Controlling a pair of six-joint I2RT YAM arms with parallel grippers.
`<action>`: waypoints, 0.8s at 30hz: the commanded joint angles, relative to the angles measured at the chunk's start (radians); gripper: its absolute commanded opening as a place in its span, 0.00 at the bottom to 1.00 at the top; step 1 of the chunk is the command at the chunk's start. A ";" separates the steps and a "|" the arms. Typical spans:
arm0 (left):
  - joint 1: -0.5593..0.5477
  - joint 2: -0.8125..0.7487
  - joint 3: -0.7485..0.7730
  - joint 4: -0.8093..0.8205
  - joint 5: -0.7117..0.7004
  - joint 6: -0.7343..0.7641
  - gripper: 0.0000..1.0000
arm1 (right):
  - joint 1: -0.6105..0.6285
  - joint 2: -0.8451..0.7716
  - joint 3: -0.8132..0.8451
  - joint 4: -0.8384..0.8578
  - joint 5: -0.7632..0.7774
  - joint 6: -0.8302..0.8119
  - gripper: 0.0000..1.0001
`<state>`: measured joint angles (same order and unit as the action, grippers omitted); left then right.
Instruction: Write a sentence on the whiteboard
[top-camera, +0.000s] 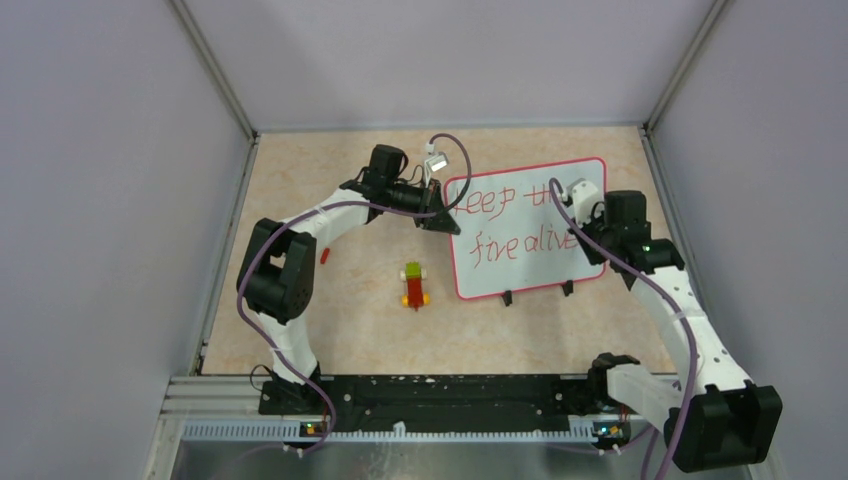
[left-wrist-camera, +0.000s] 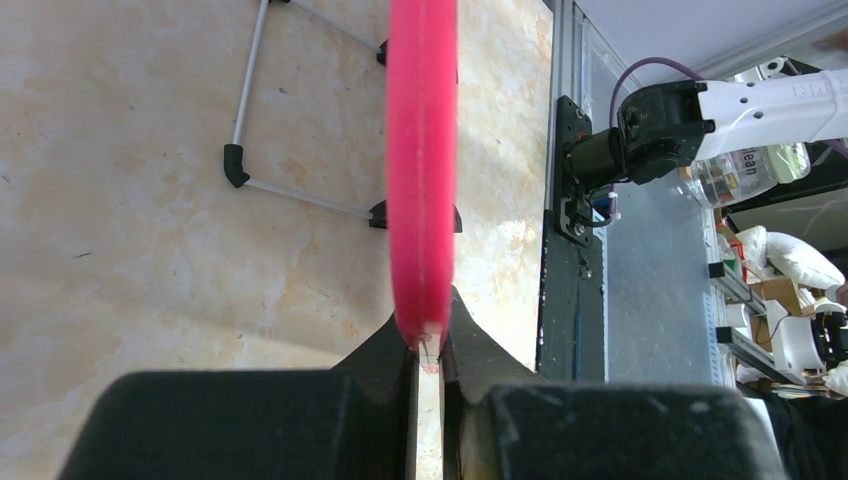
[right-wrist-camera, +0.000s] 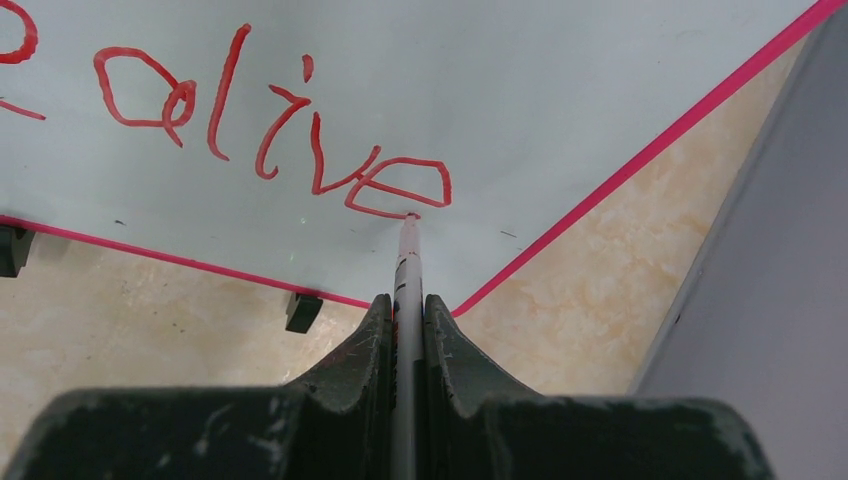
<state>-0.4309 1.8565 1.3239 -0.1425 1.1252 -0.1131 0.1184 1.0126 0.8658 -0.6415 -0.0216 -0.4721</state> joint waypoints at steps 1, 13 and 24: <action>0.002 -0.026 0.009 0.016 0.016 0.027 0.00 | -0.008 -0.039 0.051 -0.024 -0.015 -0.017 0.00; 0.001 -0.031 0.006 0.014 0.016 0.030 0.00 | -0.009 -0.007 0.005 0.049 0.075 -0.042 0.00; 0.001 -0.027 0.009 0.012 0.015 0.035 0.00 | -0.010 0.029 -0.044 0.122 0.104 -0.059 0.00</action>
<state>-0.4309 1.8565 1.3239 -0.1429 1.1297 -0.1123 0.1169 1.0275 0.8352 -0.5922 0.0639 -0.5156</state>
